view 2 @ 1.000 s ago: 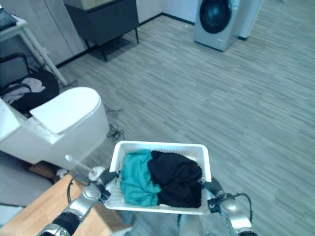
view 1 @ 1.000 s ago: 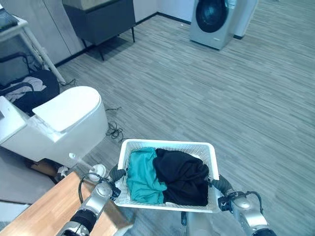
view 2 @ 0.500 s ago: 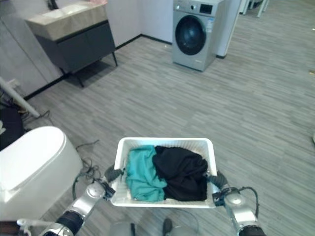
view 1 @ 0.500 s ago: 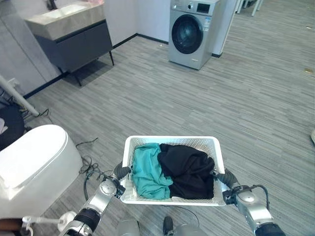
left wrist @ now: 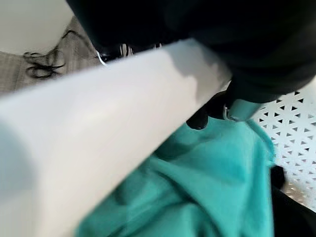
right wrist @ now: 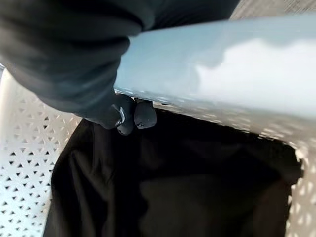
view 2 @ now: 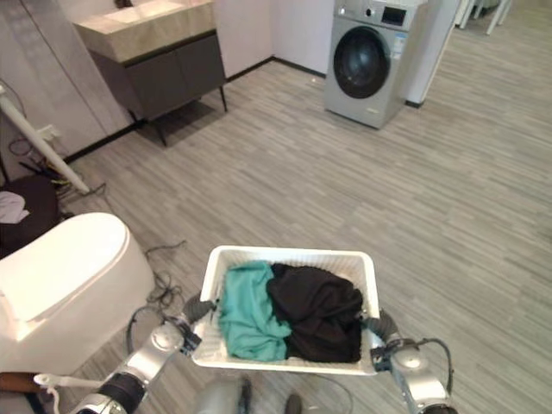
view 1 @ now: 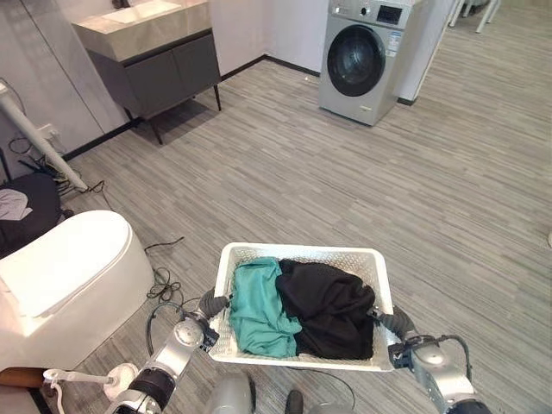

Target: Grab the laundry basket,head to the washer,open it,put in the laundry and shut it.

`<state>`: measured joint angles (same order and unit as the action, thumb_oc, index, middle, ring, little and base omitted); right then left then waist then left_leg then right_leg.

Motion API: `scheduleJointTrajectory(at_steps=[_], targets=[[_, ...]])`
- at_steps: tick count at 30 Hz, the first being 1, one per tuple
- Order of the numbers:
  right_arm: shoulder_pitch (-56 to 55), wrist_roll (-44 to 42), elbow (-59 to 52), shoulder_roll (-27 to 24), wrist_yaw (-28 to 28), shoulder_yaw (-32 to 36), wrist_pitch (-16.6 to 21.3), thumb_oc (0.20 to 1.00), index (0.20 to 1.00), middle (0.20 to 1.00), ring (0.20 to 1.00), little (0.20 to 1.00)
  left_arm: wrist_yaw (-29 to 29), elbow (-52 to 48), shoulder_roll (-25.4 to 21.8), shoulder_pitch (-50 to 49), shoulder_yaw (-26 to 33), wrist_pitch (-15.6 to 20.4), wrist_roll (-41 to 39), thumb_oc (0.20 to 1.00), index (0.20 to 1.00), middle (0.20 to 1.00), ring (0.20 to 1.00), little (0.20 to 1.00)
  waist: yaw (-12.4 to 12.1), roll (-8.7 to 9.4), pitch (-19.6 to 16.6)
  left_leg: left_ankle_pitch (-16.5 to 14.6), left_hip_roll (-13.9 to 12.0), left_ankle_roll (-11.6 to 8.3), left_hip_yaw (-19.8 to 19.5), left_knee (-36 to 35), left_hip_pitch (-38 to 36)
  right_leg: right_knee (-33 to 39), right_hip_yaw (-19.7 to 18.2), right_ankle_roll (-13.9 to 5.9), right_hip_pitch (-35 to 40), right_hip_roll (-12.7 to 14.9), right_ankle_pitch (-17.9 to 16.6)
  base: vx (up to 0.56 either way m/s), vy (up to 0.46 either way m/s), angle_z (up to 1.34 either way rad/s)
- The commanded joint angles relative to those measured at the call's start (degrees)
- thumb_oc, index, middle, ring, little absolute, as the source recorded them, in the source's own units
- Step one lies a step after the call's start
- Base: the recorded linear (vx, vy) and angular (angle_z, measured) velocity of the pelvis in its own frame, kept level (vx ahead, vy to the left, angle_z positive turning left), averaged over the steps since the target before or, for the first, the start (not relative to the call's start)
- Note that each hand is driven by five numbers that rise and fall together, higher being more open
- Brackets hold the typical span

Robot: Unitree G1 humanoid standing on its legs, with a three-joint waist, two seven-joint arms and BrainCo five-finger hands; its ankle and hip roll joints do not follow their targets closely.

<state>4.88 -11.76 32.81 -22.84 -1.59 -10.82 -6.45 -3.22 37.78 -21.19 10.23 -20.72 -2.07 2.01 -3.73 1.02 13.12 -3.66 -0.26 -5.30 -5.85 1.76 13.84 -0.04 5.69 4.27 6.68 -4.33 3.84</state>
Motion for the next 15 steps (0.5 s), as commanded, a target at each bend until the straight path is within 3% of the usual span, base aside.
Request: scheduleJointTrajectory(at_steps=[1, 2, 3, 4, 6, 7, 8, 9, 10, 11, 15], targets=[[-2.47, 0.45, -3.61, 0.58, 0.41, 3.23, 4.41, 0.200, 0.200, 0.200, 0.200, 0.200, -1.58, -5.55, -5.23, 1.43, 3.57, 2.69, -2.85, 0.200, 0.200, 0.200, 0.200, 0.200, -3.01, -0.11, -5.87, 3.98, 3.37, 10.84, 7.17, 2.95, -9.28, -43.67, -2.65, -13.42, -5.23, 9.75, -12.40, 0.41, 0.204, -2.90], [-2.56, 0.53, -3.91, 0.63, 0.13, 3.31, 3.89, 0.200, 0.200, 0.200, 0.200, 0.200, -1.54, -5.86, -5.53, 1.27, 3.70, 2.55, -2.89, 0.200, 0.200, 0.200, 0.200, 0.200, -2.49, -0.82, -5.64, 3.38, 3.44, 11.18, 6.97, 2.42, -11.23, -44.83, -0.76, -12.64, -7.91, 10.91, -10.47, 0.57, 0.215, -1.89], [-2.57, 1.02, -3.85, 0.49, -0.28, 2.95, 3.76, 0.200, 0.200, 0.200, 0.200, 0.200, -1.24, -5.71, -5.59, 0.90, 3.88, 2.36, -2.81, 0.200, 0.200, 0.200, 0.200, 0.200, -1.14, -1.91, -5.00, 2.09, 3.89, 11.21, 5.76, 1.09, -15.12, -41.31, 1.15, -11.07, -12.50, 11.08, -5.80, 0.42, 0.134, -0.91], [-2.54, 1.01, -3.85, 0.47, -0.28, 2.93, 3.76, 0.200, 0.200, 0.200, 0.200, 0.200, -1.24, -5.72, -5.58, 0.89, 3.92, 2.36, -2.81, 0.200, 0.200, 0.200, 0.200, 0.200, -1.01, -2.00, -5.00, 2.19, 3.81, 11.17, 5.63, 1.00, -15.13, -41.16, 1.31, -11.01, -12.42, 11.01, -5.90, 0.54, 0.055, 0.49], [-2.75, 0.66, -4.04, -0.24, -0.42, 3.33, 3.78, 0.200, 0.200, 0.200, 0.200, 0.200, -0.84, -5.65, -5.45, 0.81, 3.77, 2.47, -2.85, 0.200, 0.200, 0.200, 0.200, 0.200, 0.68, -2.13, -4.04, 0.78, 4.19, 10.12, 3.94, 0.44, -17.66, -27.87, 2.04, -10.70, -16.22, 9.63, -3.06, 0.36, -0.064, 0.67], [-2.75, 0.65, -4.02, -0.25, -0.41, 3.32, 3.78, 0.200, 0.200, 0.200, 0.200, 0.200, -0.84, -5.62, -5.43, 0.81, 3.76, 2.48, -2.86, 0.200, 0.200, 0.200, 0.200, 0.200, 0.84, -2.30, -3.92, 0.59, 4.00, 10.07, 3.75, 0.42, -17.96, -27.44, 2.29, -10.68, -15.68, 9.46, -3.04, 0.31, -0.124, 0.54], [-2.80, 0.54, -4.51, -0.74, -0.31, 3.55, 3.68, 0.200, 0.200, 0.200, 0.200, 0.200, -0.87, -5.49, -5.11, 0.89, 3.70, 2.50, -2.76, 0.200, 0.200, 0.200, 0.200, 0.200, 1.39, -1.96, -3.76, -0.75, 4.38, 9.15, 2.64, 0.09, -19.09, -17.13, 0.38, -11.16, -16.63, 9.49, -3.13, 0.32, -0.134, 0.45], [-2.85, 0.51, -4.51, -1.03, -0.26, 3.69, 3.71, 0.200, 0.200, 0.200, 0.200, 0.200, -0.98, -5.05, -4.88, 1.25, 3.67, 2.55, -2.51, 0.200, 0.200, 0.200, 0.200, 0.200, 1.75, -1.93, -3.73, -1.74, 4.39, 8.77, 1.94, -0.22, -19.94, -12.21, -1.39, -11.74, -17.10, 9.58, -4.13, 0.31, -0.130, 0.48], [-2.86, 0.51, -4.51, -1.06, -0.26, 3.69, 3.72, 0.200, 0.200, 0.200, 0.200, 0.200, -0.99, -5.01, -4.83, 1.26, 3.65, 2.58, -2.51, 0.200, 0.200, 0.200, 0.200, 0.200, 1.73, -2.14, -3.65, -1.89, 4.20, 8.75, 1.93, -0.26, -20.15, -11.77, -1.31, -11.73, -16.70, 9.38, -4.27, 0.36, -0.143, 0.53], [-3.14, 0.52, -4.82, -1.31, -0.46, 4.11, 3.57, 0.200, 0.200, 0.200, 0.200, 0.200, -1.18, -4.42, -4.31, 1.72, 3.42, 2.66, -1.89, 0.200, 0.200, 0.200, 0.200, 0.200, 2.16, -1.98, -3.54, -3.56, 4.51, 8.21, 0.64, 0.14, -21.39, -5.32, -4.02, -13.02, -18.51, 10.95, -7.56, 0.24, -0.091, 0.43], [-3.97, 0.67, -5.01, -1.41, -0.73, 4.81, 3.65, 0.200, 0.200, 0.200, 0.200, 0.200, -1.63, -3.47, -3.88, 2.42, 2.81, 2.91, -0.79, 0.200, 0.200, 0.200, 0.200, 0.200, 2.93, -1.79, -3.16, -6.43, 4.16, 7.31, -1.19, 2.11, -23.55, 0.04, -5.49, -14.52, -19.88, 12.79, -10.67, 0.34, -0.168, 0.55]])
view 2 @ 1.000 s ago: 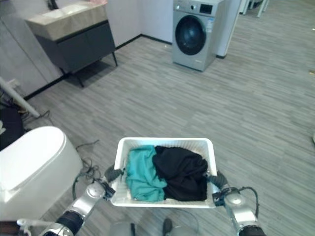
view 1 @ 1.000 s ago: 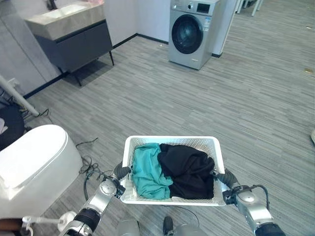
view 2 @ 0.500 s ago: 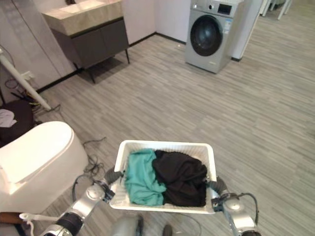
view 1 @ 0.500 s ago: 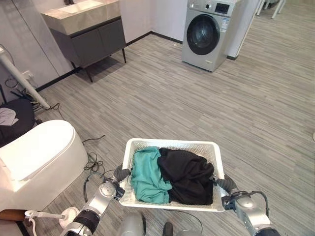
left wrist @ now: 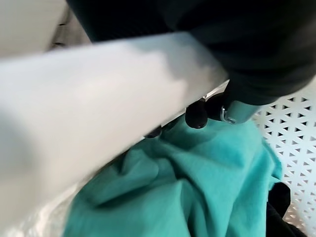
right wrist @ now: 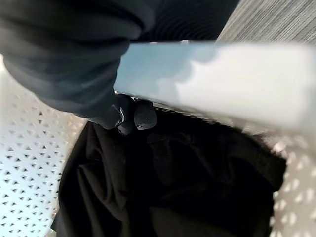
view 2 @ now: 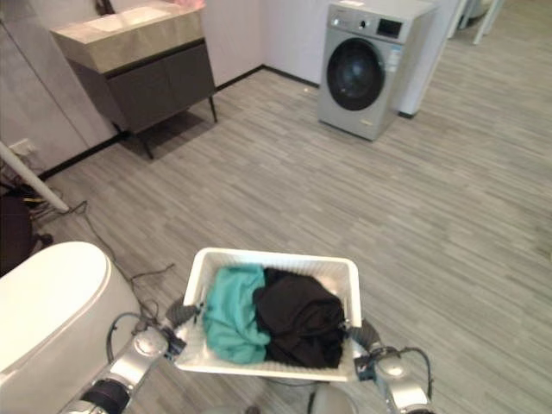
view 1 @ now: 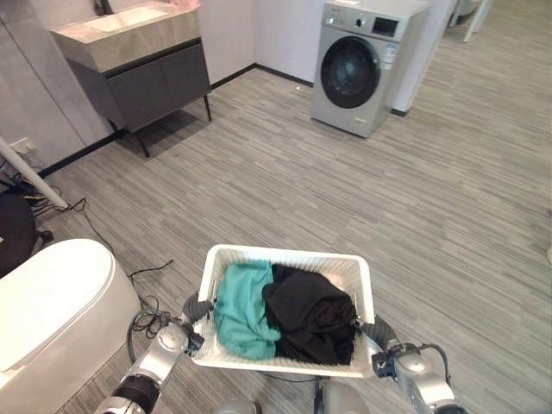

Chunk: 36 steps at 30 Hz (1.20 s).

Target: Grab the laundry basket,head to the washer,open it,put in the laundry and shut it.

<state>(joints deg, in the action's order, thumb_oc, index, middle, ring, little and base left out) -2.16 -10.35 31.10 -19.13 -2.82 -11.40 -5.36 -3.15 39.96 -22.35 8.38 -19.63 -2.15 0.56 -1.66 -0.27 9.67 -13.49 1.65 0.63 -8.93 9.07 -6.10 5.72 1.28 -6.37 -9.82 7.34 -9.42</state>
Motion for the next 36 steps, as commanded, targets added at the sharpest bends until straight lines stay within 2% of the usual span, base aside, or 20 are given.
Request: scheduleJointTrajectory(at_steps=[1, 3, 5, 6, 7, 8, 9, 10, 11, 13, 14, 15, 17, 20, 23, 29, 31, 33, 35, 36], targets=[[2.76, -0.76, -3.37, -5.14, 0.28, 5.56, 2.46, 0.200, 0.200, 0.200, 0.200, 0.200, -1.65, -5.71, -2.70, 4.31, 1.56, 3.09, 0.97, 0.200, 0.200, 0.200, 0.200, 0.200, 1.11, -0.51, 0.30, 2.81, 2.01, 1.13, 1.59, -5.06, -4.33, -5.76, -1.09, -4.11, -3.33, 1.27, 2.27, 0.32, -0.196, 0.65], [2.09, -0.61, -2.85, -5.00, -0.07, 5.77, 2.41, 0.200, 0.200, 0.200, 0.200, 0.200, -1.35, -4.57, -2.45, 3.97, 1.18, 3.13, 1.84, 0.200, 0.200, 0.200, 0.200, 0.200, 1.12, 0.74, -1.72, 2.00, 1.09, -0.16, 1.33, -6.42, -7.20, -5.95, 0.85, -4.35, -1.38, 1.91, 0.32, 0.41, -0.294, 0.58], [2.01, -0.72, -2.75, -5.09, -0.08, 5.64, 2.56, 0.200, 0.200, 0.200, 0.200, 0.200, -1.39, -4.43, -2.32, 3.74, 1.02, 3.26, 1.84, 0.200, 0.200, 0.200, 0.200, 0.200, 1.14, 0.20, -2.50, 2.33, -0.67, -1.01, 1.49, -6.05, -7.90, -6.87, 1.74, -4.06, -0.55, 1.00, 0.58, 0.44, -0.391, 0.36], [1.79, -0.94, -2.39, -5.72, -0.17, 5.19, 2.81, 0.200, 0.200, 0.200, 0.200, 0.200, -1.42, -4.20, -1.90, 3.64, 0.94, 3.70, 0.82, 0.200, 0.200, 0.200, 0.200, 0.200, 1.85, -0.20, -3.79, 8.84, -4.98, -4.25, 1.34, 1.66, -6.61, -10.09, 3.65, -1.74, 1.26, -1.45, 3.29, 0.68, -0.848, 0.46], [1.45, -2.43, -3.55, -6.81, 0.77, 5.73, 2.93, 0.200, 0.200, 0.200, 0.200, 0.200, -0.86, -6.16, -2.57, 3.19, 1.19, 3.01, -0.38, 0.200, 0.200, 0.200, 0.200, 0.200, 1.14, 0.93, -2.11, 17.79, -7.61, -3.39, 3.30, 21.94, 2.98, -10.04, 4.31, 1.86, 6.24, -3.51, 6.56, 0.55, -0.735, 0.35], [1.44, -2.44, -3.58, -6.81, 0.78, 5.75, 2.91, 0.200, 0.200, 0.200, 0.200, 0.200, -0.84, -6.23, -2.60, 3.18, 1.19, 2.96, -0.39, 0.200, 0.200, 0.200, 0.200, 0.200, 1.23, 0.76, -2.13, 17.49, -7.74, -3.42, 3.11, 22.67, 3.45, -10.07, 4.44, 1.88, 6.14, -3.67, 6.53, 0.30, -0.605, 0.12], [1.42, -3.28, -4.31, -7.54, 1.52, 6.32, 3.20, 0.200, 0.200, 0.200, 0.200, 0.200, -1.02, -7.29, -2.92, 3.53, 1.42, 2.75, -0.40, 0.200, 0.200, 0.200, 0.200, 0.200, 0.36, 1.61, -0.75, 19.46, -9.10, -1.75, 4.70, 31.88, 8.41, -9.55, 3.82, 4.18, 8.50, -5.12, 7.93, 0.08, -0.231, -0.27], [1.44, -3.29, -4.31, -7.53, 1.52, 6.34, 3.20, 0.200, 0.200, 0.200, 0.200, 0.200, -1.02, -7.30, -2.93, 3.56, 1.41, 2.73, -0.40, 0.200, 0.200, 0.200, 0.200, 0.200, 0.35, 1.45, -0.73, 19.27, -9.25, -1.77, 4.61, 32.32, 8.66, -9.58, 3.85, 4.21, 8.43, -5.28, 7.91, 0.22, -0.462, -0.60], [0.89, -3.83, -4.04, -7.87, 2.56, 6.99, 3.17, 0.200, 0.200, 0.200, 0.200, 0.200, -0.75, -8.09, -2.62, 4.01, 1.02, 2.66, -0.72, 0.200, 0.200, 0.200, 0.200, 0.200, -0.24, 2.36, 0.40, 19.76, -11.41, -0.99, 7.96, 33.46, 13.30, -9.19, 4.28, 5.72, 10.90, -5.83, 9.18, 0.13, -0.219, -0.45], [0.62, -3.93, -4.07, -7.98, 2.74, 7.28, 3.04, 0.200, 0.200, 0.200, 0.200, 0.200, -0.62, -8.29, -2.61, 4.19, 0.90, 2.65, -1.15, 0.200, 0.200, 0.200, 0.200, 0.200, -0.61, 2.28, 0.76, 18.80, -11.68, -1.07, 8.90, 33.80, 15.65, -8.79, 4.53, 5.65, 11.98, -5.99, 9.72, 0.20, -0.166, 0.09], [0.31, -3.87, -4.64, -8.02, 2.81, 7.36, 3.07, 0.200, 0.200, 0.200, 0.200, 0.200, -0.71, -7.77, -2.31, 4.64, 0.97, 2.59, -1.28, 0.200, 0.200, 0.200, 0.200, 0.200, -1.38, 2.01, 1.26, 16.29, -8.78, -1.57, 9.67, 26.55, 18.80, -8.34, 4.19, 5.43, 13.54, -6.66, 10.54, 0.22, -0.077, 0.29], [0.30, -3.87, -4.66, -8.02, 2.80, 7.39, 3.05, 0.200, 0.200, 0.200, 0.200, 0.200, -0.72, -7.76, -2.31, 4.66, 0.96, 2.59, -1.28, 0.200, 0.200, 0.200, 0.200, 0.200, -1.38, 2.21, 1.20, 16.60, -8.57, -1.50, 9.79, 26.15, 18.73, -8.28, 4.17, 5.40, 13.45, -6.44, 10.45, 0.26, -0.028, 0.16], [0.18, -3.90, -4.90, -7.88, 2.28, 7.05, 3.37, 0.200, 0.200, 0.200, 0.200, 0.200, -1.08, -7.26, -2.37, 5.03, 1.21, 2.78, -1.18, 0.200, 0.200, 0.200, 0.200, 0.200, -2.31, 1.72, 1.16, 16.42, -5.61, -1.92, 9.69, 12.67, 17.87, -7.72, 3.49, 4.55, 14.84, -6.93, 11.38, 0.25, 0.028, -0.08], [0.89, -3.74, -2.85, -7.05, 2.52, 6.11, 3.97, 0.200, 0.200, 0.200, 0.200, 0.200, -1.49, -5.52, -2.05, 6.13, 0.73, 2.96, -1.10, 0.200, 0.200, 0.200, 0.200, 0.200, -4.20, 0.48, 0.83, 20.48, -3.52, -3.20, 5.78, -8.26, 19.04, -6.84, 2.88, 4.32, 18.68, -8.83, 14.44, 0.45, 0.006, -0.43], [1.81, -3.74, -1.62, -6.19, 2.52, 5.24, 4.51, 0.200, 0.200, 0.200, 0.200, 0.200, -1.39, -5.40, -2.31, 5.90, 0.76, 3.19, -1.44, 0.200, 0.200, 0.200, 0.200, 0.200, -4.90, 0.58, 0.90, 22.12, -2.50, -3.80, 5.37, -12.67, 20.29, -7.64, 1.58, 4.71, 21.48, -9.72, 17.07, 0.42, 0.028, -0.39], [3.86, -2.75, -1.26, -4.94, 1.71, 3.20, 4.41, 0.200, 0.200, 0.200, 0.200, 0.200, -1.22, -5.52, -2.95, 4.94, 1.55, 3.47, -2.11, 0.200, 0.200, 0.200, 0.200, 0.200, -6.58, 1.07, -1.01, 22.97, -2.05, -1.95, 5.33, -7.68, 20.01, -13.10, -1.94, 4.02, 24.64, -8.78, 20.81, 0.44, 0.130, -0.37], [3.86, -2.69, -1.29, -4.28, 1.49, 3.20, 4.51, 0.200, 0.200, 0.200, 0.200, 0.200, -1.06, -5.65, -3.34, 4.57, 1.19, 3.79, -2.11, 0.200, 0.200, 0.200, 0.200, 0.200, -6.91, 2.74, -1.66, 19.80, -0.40, -0.39, 6.66, -2.65, 19.22, -20.16, -2.18, 1.56, 23.19, -6.20, 16.83, 0.47, 0.199, -0.55], [3.61, -2.53, -0.82, -3.50, 1.52, 3.30, 4.74, 0.200, 0.200, 0.200, 0.200, 0.200, -0.96, -5.28, -3.30, 4.79, 0.44, 3.64, -1.32, 0.200, 0.200, 0.200, 0.200, 0.200, -6.39, 3.64, -2.09, 16.81, 0.70, 1.40, 8.16, -1.27, 17.33, -30.45, -2.34, -1.69, 19.83, -4.26, 8.31, 0.41, 0.215, -0.13], [4.01, -3.40, -0.90, -2.67, 0.95, 3.06, 4.65, 0.200, 0.200, 0.200, 0.200, 0.200, -1.16, -6.16, -3.77, 4.48, 0.43, 3.36, -0.82, 0.200, 0.200, 0.200, 0.200, 0.200, -4.89, 2.27, -1.58, 14.08, 0.62, 3.59, 9.34, -2.21, 12.71, -44.31, -0.22, -3.54, 13.40, -2.97, 1.02, 0.40, 0.252, -0.03], [4.02, -3.40, -0.90, -2.67, 0.95, 3.06, 4.64, 0.200, 0.200, 0.200, 0.200, 0.200, -1.16, -6.14, -3.77, 4.49, 0.44, 3.37, -0.82, 0.200, 0.200, 0.200, 0.200, 0.200, -4.96, 2.40, -1.49, 14.05, 0.74, 3.62, 9.46, -2.21, 12.65, -44.62, -0.34, -3.56, 13.31, -2.83, 1.20, 0.33, 0.215, -0.17]])
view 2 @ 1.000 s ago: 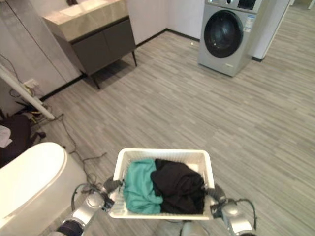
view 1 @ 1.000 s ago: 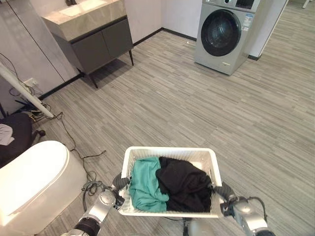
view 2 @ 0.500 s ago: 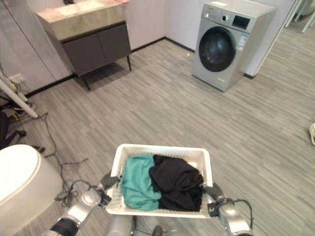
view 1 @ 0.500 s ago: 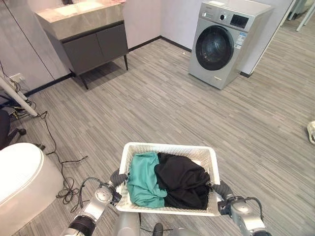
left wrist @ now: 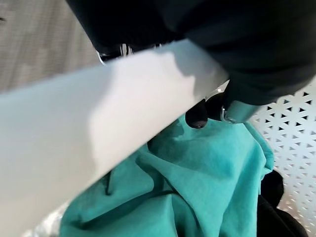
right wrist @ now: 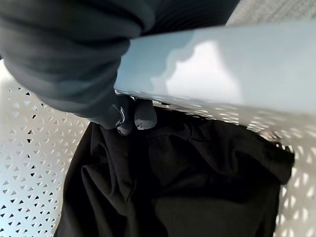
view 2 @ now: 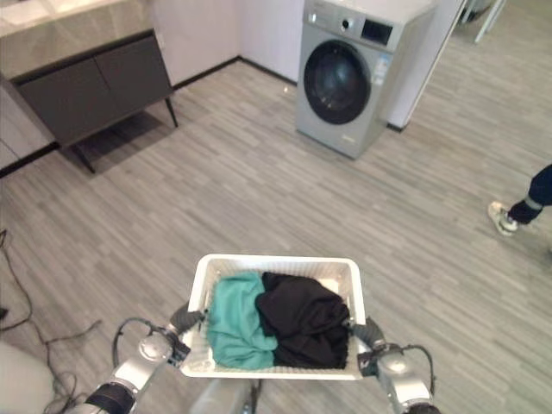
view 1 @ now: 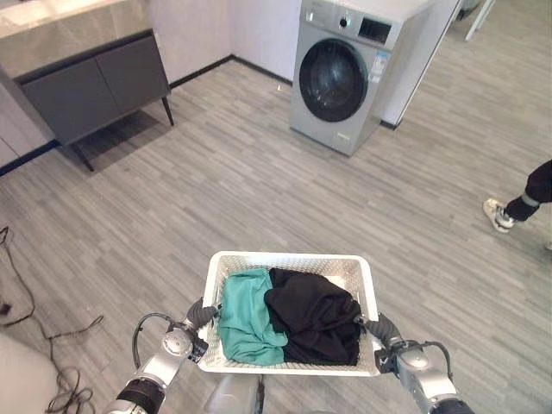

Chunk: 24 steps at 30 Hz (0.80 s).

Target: Grab the laundry basket,head to the washer,open it,put in the laundry and shut it.

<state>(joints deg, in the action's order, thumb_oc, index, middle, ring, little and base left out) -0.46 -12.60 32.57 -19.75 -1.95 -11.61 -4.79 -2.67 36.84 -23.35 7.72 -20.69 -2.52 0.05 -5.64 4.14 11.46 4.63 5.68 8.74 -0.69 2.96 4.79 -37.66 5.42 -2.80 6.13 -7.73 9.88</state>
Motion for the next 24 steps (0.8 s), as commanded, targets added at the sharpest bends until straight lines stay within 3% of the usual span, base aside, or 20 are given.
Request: scheduleJointTrajectory(at_steps=[1, 3, 5, 7, 8, 9, 10, 11, 15, 16, 17, 18, 19, 20, 21, 22, 23, 24], targets=[[2.08, -1.66, -2.62, -1.57, 0.09, 3.53, 4.35, 0.200, 0.200, 0.200, 0.200, 0.200, -1.47, -3.28, -2.88, 5.33, 1.11, 3.64, -0.09, 0.200, 0.200, 0.200, 0.200, 0.200, -0.53, -2.79, -2.92, -4.75, -3.77, -4.06, 1.71, 3.27, -0.33, -4.87, -2.48, -7.05, -5.30, 13.50, -17.74, 0.22, 0.133, -0.16], [1.44, -1.52, -3.78, -1.63, -0.15, 4.08, 4.66, 0.200, 0.200, 0.200, 0.200, 0.200, -1.55, -3.91, -3.19, 5.36, 1.47, 3.30, 0.55, 0.200, 0.200, 0.200, 0.200, 0.200, 0.93, -4.03, -1.95, -6.70, -4.21, -3.69, 2.62, 1.52, -4.95, -4.64, 3.18, -5.09, -10.74, 17.36, -13.87, 0.41, 0.163, -0.06], [0.57, -1.40, -4.58, -2.43, -0.43, 4.62, 4.65, 0.200, 0.200, 0.200, 0.200, 0.200, -1.17, -4.87, -3.33, 5.03, 1.48, 3.63, 0.62, 0.200, 0.200, 0.200, 0.200, 0.200, 2.24, -4.56, -1.62, -7.14, -4.28, -4.08, 2.75, 0.49, -6.95, 1.63, 5.13, -4.45, -13.32, 17.08, -11.42, 0.34, 0.022, -0.08], [0.12, -1.42, -4.92, -3.12, -0.34, 5.22, 4.75, 0.200, 0.200, 0.200, 0.200, 0.200, -1.22, -4.69, -3.17, 4.94, 1.77, 3.86, 0.40, 0.200, 0.200, 0.200, 0.200, 0.200, 3.22, -4.33, -1.33, -8.78, -4.07, -5.02, 2.70, -0.01, -8.91, 12.27, 6.86, -4.11, -14.53, 16.99, -9.28, 0.40, -0.134, 0.09], [-0.45, -1.73, -5.30, -3.54, -0.34, 5.79, 4.78, 0.200, 0.200, 0.200, 0.200, 0.200, -1.27, -4.14, -2.62, 4.86, 2.02, 3.94, 0.34, 0.200, 0.200, 0.200, 0.200, 0.200, 4.29, -3.84, -1.31, -11.11, -3.83, -6.25, 2.25, -0.06, -10.86, 25.87, 6.51, -4.86, -15.64, 16.97, -10.47, 0.51, -0.214, 0.20], [-0.53, -1.81, -5.26, -3.66, -0.28, 5.94, 4.77, 0.200, 0.200, 0.200, 0.200, 0.200, -1.53, -3.74, -2.32, 5.11, 2.18, 4.00, 0.62, 0.200, 0.200, 0.200, 0.200, 0.200, 4.79, -3.72, -1.08, -12.25, -3.80, -6.71, 1.85, 0.17, -11.77, 31.57, 5.38, -5.53, -15.74, 16.56, -12.05, 0.40, -0.172, 0.13], [-0.54, -1.81, -5.26, -3.69, -0.28, 5.94, 4.77, 0.200, 0.200, 0.200, 0.200, 0.200, -1.55, -3.70, -2.28, 5.12, 2.18, 4.02, 0.63, 0.200, 0.200, 0.200, 0.200, 0.200, 4.74, -3.93, -0.99, -12.46, -4.03, -6.76, 1.89, 0.25, -11.95, 32.18, 5.46, -5.52, -15.25, 16.26, -12.31, 0.41, -0.145, 0.12], [-0.49, -1.98, -5.11, -3.64, -0.01, 6.39, 4.86, 0.200, 0.200, 0.200, 0.200, 0.200, -2.02, -2.76, -1.71, 5.58, 2.39, 4.43, 1.27, 0.200, 0.200, 0.200, 0.200, 0.200, 5.62, -3.85, -0.74, -14.37, -4.12, -7.59, 1.92, 1.14, -13.90, 38.45, 3.72, -7.31, -17.82, 16.69, -15.25, 0.28, -0.091, 0.15], [-1.18, -1.84, -5.14, -3.57, -0.19, 6.43, 4.94, 0.200, 0.200, 0.200, 0.200, 0.200, -2.19, -1.97, -1.30, 5.17, 2.55, 4.71, 2.02, 0.200, 0.200, 0.200, 0.200, 0.200, 6.27, -3.71, -1.63, -16.06, -4.57, -8.70, 2.28, 2.14, -17.37, 40.08, 4.51, -7.67, -16.83, 16.12, -16.66, 0.37, -0.144, 0.24], [-1.88, -1.75, -5.13, -3.66, -0.44, 6.60, 4.85, 0.200, 0.200, 0.200, 0.200, 0.200, -2.13, -2.08, -0.97, 4.70, 2.76, 4.97, 2.02, 0.200, 0.200, 0.200, 0.200, 0.200, 6.76, -3.52, -2.34, -15.67, -5.02, -9.40, 1.84, 2.89, -18.16, 38.55, 4.02, -6.99, -16.03, 15.88, -17.83, 0.60, -0.311, 0.25], [-2.52, -2.20, -5.23, -4.19, -0.50, 6.79, 5.18, 0.200, 0.200, 0.200, 0.200, 0.200, -2.45, -1.28, -0.39, 4.97, 2.28, 5.11, 2.36, 0.200, 0.200, 0.200, 0.200, 0.200, 8.05, -4.40, -3.31, -12.69, -7.93, -11.56, 1.37, 7.77, -18.25, 35.24, 2.96, -5.37, -15.14, 13.53, -16.90, 0.44, -0.245, 0.44], [-2.51, -2.20, -5.22, -4.17, -0.50, 6.78, 5.19, 0.200, 0.200, 0.200, 0.200, 0.200, -2.46, -1.26, -0.41, 4.99, 2.28, 5.12, 2.36, 0.200, 0.200, 0.200, 0.200, 0.200, 8.15, -4.21, -3.46, -12.50, -7.74, -11.53, 1.26, 7.74, -18.00, 35.28, 2.98, -5.38, -15.33, 13.75, -17.00, 0.46, -0.386, 0.36], [-3.58, -2.99, -5.86, -4.86, -0.24, 7.76, 5.27, 0.200, 0.200, 0.200, 0.200, 0.200, -2.20, -1.01, -0.29, 5.07, 2.16, 4.81, 2.09, 0.200, 0.200, 0.200, 0.200, 0.200, 8.42, -4.06, -3.03, -4.18, -11.64, -13.17, 1.61, 23.11, -11.44, 34.38, 2.62, -2.76, -12.39, 12.02, -15.41, 0.16, -0.221, 0.28], [-3.57, -2.98, -5.87, -4.82, -0.24, 7.77, 5.26, 0.200, 0.200, 0.200, 0.200, 0.200, -2.20, -1.00, -0.32, 5.09, 2.15, 4.81, 2.09, 0.200, 0.200, 0.200, 0.200, 0.200, 8.63, -3.88, -3.31, -4.05, -11.45, -13.15, 1.37, 23.32, -10.86, 34.47, 2.79, -2.76, -12.71, 12.24, -15.55, 0.26, -0.354, 0.02], [-3.79, -3.46, -6.66, -5.31, 0.00, 7.89, 5.69, 0.200, 0.200, 0.200, 0.200, 0.200, -2.07, -1.26, -0.34, 4.72, 2.53, 4.59, 1.76, 0.200, 0.200, 0.200, 0.200, 0.200, 8.01, -3.12, -2.80, -0.72, -12.35, -12.71, 1.43, 30.21, -8.07, 35.23, 2.90, -1.12, -10.71, 11.35, -14.80, 0.14, -0.235, 0.00], [-4.08, -4.02, -7.32, -5.57, 0.10, 8.05, 5.87, 0.200, 0.200, 0.200, 0.200, 0.200, -2.19, -1.58, -0.36, 4.40, 2.75, 4.47, 1.69, 0.200, 0.200, 0.200, 0.200, 0.200, 7.62, -3.07, -2.23, 0.00, -12.83, -12.20, 0.55, 36.19, -5.58, 35.94, 2.60, 0.20, -9.34, 9.87, -14.13, 0.27, -0.368, -0.25], [-3.53, -4.45, -6.65, -6.33, 0.92, 7.79, 5.98, 0.200, 0.200, 0.200, 0.200, 0.200, -2.36, -2.05, 0.04, 4.02, 2.70, 4.52, 0.83, 0.200, 0.200, 0.200, 0.200, 0.200, 6.61, -2.43, -1.14, -0.23, -12.13, -10.56, -0.47, 41.54, -0.71, 36.87, 0.97, 1.65, -6.93, 8.59, -12.70, 0.24, -0.271, -0.29], [-3.25, -4.27, -6.60, -6.61, 1.05, 7.75, 5.71, 0.200, 0.200, 0.200, 0.200, 0.200, -2.33, -2.73, 0.06, 3.73, 2.85, 4.45, 0.31, 0.200, 0.200, 0.200, 0.200, 0.200, 6.24, -2.02, -0.68, -0.70, -12.22, -10.21, -0.65, 41.75, 2.15, 36.76, 0.22, 1.95, -6.01, 8.45, -12.15, 0.18, -0.167, -0.48]])
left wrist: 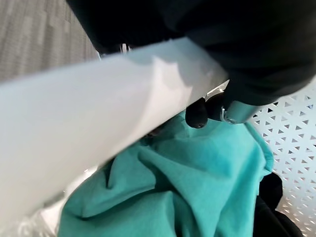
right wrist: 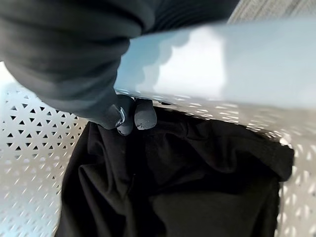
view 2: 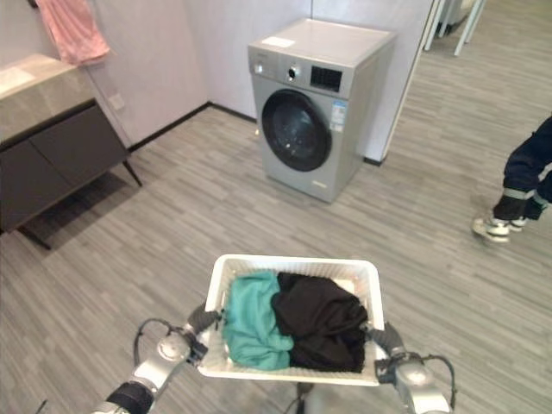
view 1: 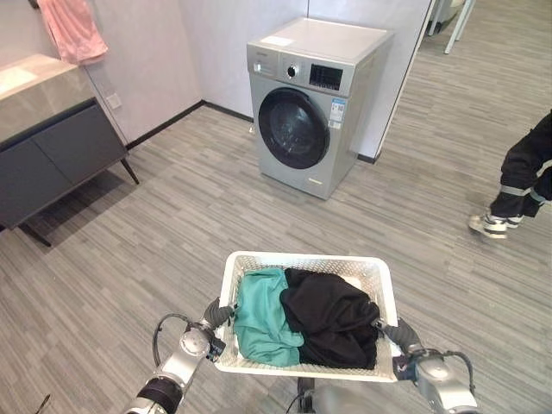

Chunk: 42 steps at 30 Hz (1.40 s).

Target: Grab the laundry basket,head to the washer,open it,put in the laundry and shut it.

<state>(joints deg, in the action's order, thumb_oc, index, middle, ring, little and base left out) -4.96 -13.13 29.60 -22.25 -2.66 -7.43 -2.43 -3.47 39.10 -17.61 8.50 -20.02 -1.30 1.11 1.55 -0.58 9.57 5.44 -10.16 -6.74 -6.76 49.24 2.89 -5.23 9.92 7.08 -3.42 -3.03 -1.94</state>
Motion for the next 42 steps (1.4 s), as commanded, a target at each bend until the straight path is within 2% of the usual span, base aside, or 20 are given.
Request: scheduleJointTrajectory(at_steps=[1, 2, 4, 5, 6, 7, 9, 11, 14, 20, 31, 42], targets=[[1.26, -3.74, -3.63, -4.11, 1.77, 3.57, 3.34, 0.200, 0.200, 0.200, 0.200, 0.200, -1.52, -5.04, -5.69, 2.92, 2.19, 3.19, -0.75, 0.200, 0.200, 0.200, 0.200, 0.200, -0.97, 2.54, 1.23, -1.75, 3.45, 5.28, 5.40, -4.22, 4.14, 4.27, -4.29, -7.93, 3.54, 3.59, -0.25, 0.14, -0.048, -0.32], [1.42, -4.11, -3.59, -4.20, 1.90, 3.67, 3.37, 0.200, 0.200, 0.200, 0.200, 0.200, -1.52, -5.46, -5.74, 2.79, 2.22, 3.23, -0.95, 0.200, 0.200, 0.200, 0.200, 0.200, -1.44, 2.82, 1.65, -2.73, 3.07, 5.47, 5.56, -6.96, 6.10, 4.16, -4.91, -8.02, 4.34, 3.73, 0.25, 0.15, -0.006, -0.45], [1.89, -4.03, -3.59, -4.27, 1.92, 3.31, 3.47, 0.200, 0.200, 0.200, 0.200, 0.200, -1.71, -6.55, -5.75, 2.23, 2.82, 3.27, -1.15, 0.200, 0.200, 0.200, 0.200, 0.200, -2.65, 2.96, 1.97, -4.11, 4.19, 5.55, 5.28, -15.44, 6.85, 4.57, -6.39, -8.65, 5.87, 3.69, 1.19, 0.23, 0.045, -0.33], [2.37, -3.67, -3.39, -4.43, 1.76, 2.95, 3.58, 0.200, 0.200, 0.200, 0.200, 0.200, -1.90, -6.86, -5.74, 2.05, 3.12, 3.46, -1.22, 0.200, 0.200, 0.200, 0.200, 0.200, -3.18, 2.78, 1.95, -3.65, 4.87, 5.05, 4.22, -24.21, 6.57, 4.72, -7.08, -9.20, 6.30, 3.66, 1.52, 0.34, 0.179, -0.43], [3.76, -2.49, -2.92, -4.82, 1.72, 2.02, 3.70, 0.200, 0.200, 0.200, 0.200, 0.200, -2.37, -6.48, -5.71, 2.36, 3.00, 3.68, -1.19, 0.200, 0.200, 0.200, 0.200, 0.200, -4.12, 2.04, 1.57, -2.33, 4.85, 3.70, 1.18, -38.42, 5.17, 4.76, -8.18, -9.86, 7.52, 3.53, 2.73, 0.30, 0.180, -0.69], [4.03, -2.18, -2.89, -4.79, 1.68, 1.80, 3.68, 0.200, 0.200, 0.200, 0.200, 0.200, -2.51, -6.28, -5.69, 2.51, 2.93, 3.85, -1.11, 0.200, 0.200, 0.200, 0.200, 0.200, -4.29, 1.86, 1.68, -1.95, 4.51, 3.37, 0.40, -40.76, 4.09, 4.45, -8.75, -9.93, 7.95, 3.69, 3.20, 0.29, 0.171, -0.88], [4.23, -1.92, -2.27, -4.62, 1.80, 1.65, 3.84, 0.200, 0.200, 0.200, 0.200, 0.200, -2.60, -5.57, -5.51, 2.60, 2.63, 4.09, -1.03, 0.200, 0.200, 0.200, 0.200, 0.200, -4.44, 1.66, 1.41, -2.50, 4.64, 3.15, 0.04, -41.84, 2.82, 4.46, -8.96, -10.14, 8.56, 4.01, 3.84, 0.14, 0.078, -0.76], [3.62, -1.44, -2.47, -4.20, 1.52, 1.91, 3.71, 0.200, 0.200, 0.200, 0.200, 0.200, -2.41, -4.92, -5.36, 2.59, 2.02, 4.17, -0.63, 0.200, 0.200, 0.200, 0.200, 0.200, -3.70, 1.14, 0.61, -2.81, 4.44, 2.87, 1.84, -43.46, 0.79, 4.06, -9.21, -10.51, 9.22, 4.83, 4.38, 0.18, 0.163, -0.60], [3.65, -0.90, -2.35, -3.51, 1.29, 1.62, 3.73, 0.200, 0.200, 0.200, 0.200, 0.200, -2.52, -4.09, -5.29, 2.86, 1.65, 4.47, -0.82, 0.200, 0.200, 0.200, 0.200, 0.200, -3.56, 0.71, -0.79, -3.91, 5.31, 3.79, 3.11, -46.62, -2.77, 3.46, -10.23, -11.28, 9.06, 6.36, 4.64, 0.18, 0.194, -0.33], [4.13, -0.64, -1.01, -2.29, 1.05, 0.71, 3.38, 0.200, 0.200, 0.200, 0.200, 0.200, -2.54, -2.34, -5.19, 4.15, 0.81, 4.46, -1.63, 0.200, 0.200, 0.200, 0.200, 0.200, -4.07, 0.50, -1.58, -5.05, 6.47, 4.97, 3.65, -47.75, -4.11, 3.79, -10.45, -12.23, 9.01, 7.76, 4.85, 0.07, 0.091, -0.11], [1.96, 1.32, -0.67, -1.79, 1.11, 0.73, 3.37, 0.200, 0.200, 0.200, 0.200, 0.200, -2.03, -2.33, -5.26, 4.71, 0.57, 4.59, -2.74, 0.200, 0.200, 0.200, 0.200, 0.200, -5.80, 0.33, -2.60, -4.07, 7.44, 5.36, 1.29, -51.32, -5.26, 5.71, -7.63, -13.01, 10.39, 8.61, 4.97, 0.03, 0.018, 0.18], [1.20, 1.76, -0.33, -1.21, 0.92, 0.28, 3.55, 0.200, 0.200, 0.200, 0.200, 0.200, -1.84, -2.61, -5.62, 4.03, 0.84, 4.46, -2.65, 0.200, 0.200, 0.200, 0.200, 0.200, -7.37, 0.61, -2.64, -3.41, 7.56, 5.04, -1.02, -52.10, -5.41, 5.70, -5.01, -12.90, 11.44, 8.42, 5.75, 0.03, -0.012, 0.12]])
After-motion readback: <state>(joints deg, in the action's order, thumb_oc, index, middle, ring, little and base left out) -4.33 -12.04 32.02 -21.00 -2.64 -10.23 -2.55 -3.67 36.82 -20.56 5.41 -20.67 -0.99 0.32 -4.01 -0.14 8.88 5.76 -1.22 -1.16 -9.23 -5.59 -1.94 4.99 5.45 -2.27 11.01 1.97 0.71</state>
